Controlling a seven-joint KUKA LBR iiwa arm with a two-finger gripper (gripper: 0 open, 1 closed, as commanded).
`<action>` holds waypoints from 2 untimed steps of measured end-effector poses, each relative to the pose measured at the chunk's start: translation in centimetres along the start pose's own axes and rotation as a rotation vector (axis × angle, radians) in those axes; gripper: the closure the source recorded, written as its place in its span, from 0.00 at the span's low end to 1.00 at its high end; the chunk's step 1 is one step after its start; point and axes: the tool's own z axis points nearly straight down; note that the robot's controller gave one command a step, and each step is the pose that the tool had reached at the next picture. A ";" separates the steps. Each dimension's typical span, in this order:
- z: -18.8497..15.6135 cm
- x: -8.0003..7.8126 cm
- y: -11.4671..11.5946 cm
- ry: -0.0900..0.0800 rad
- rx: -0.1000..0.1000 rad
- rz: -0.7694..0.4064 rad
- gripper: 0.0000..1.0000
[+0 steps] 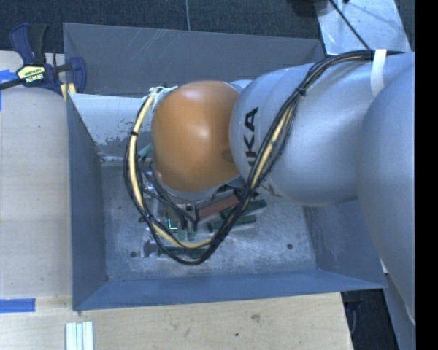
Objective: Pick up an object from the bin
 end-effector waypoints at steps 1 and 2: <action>-0.4 -0.2 -0.1 -0.008 -0.002 0.003 0.00; 0.9 -4.6 -2.6 -0.010 -0.003 -0.089 0.00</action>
Offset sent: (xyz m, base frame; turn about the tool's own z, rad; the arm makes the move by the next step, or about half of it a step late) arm 0.0827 -0.0509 -0.0221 -0.1580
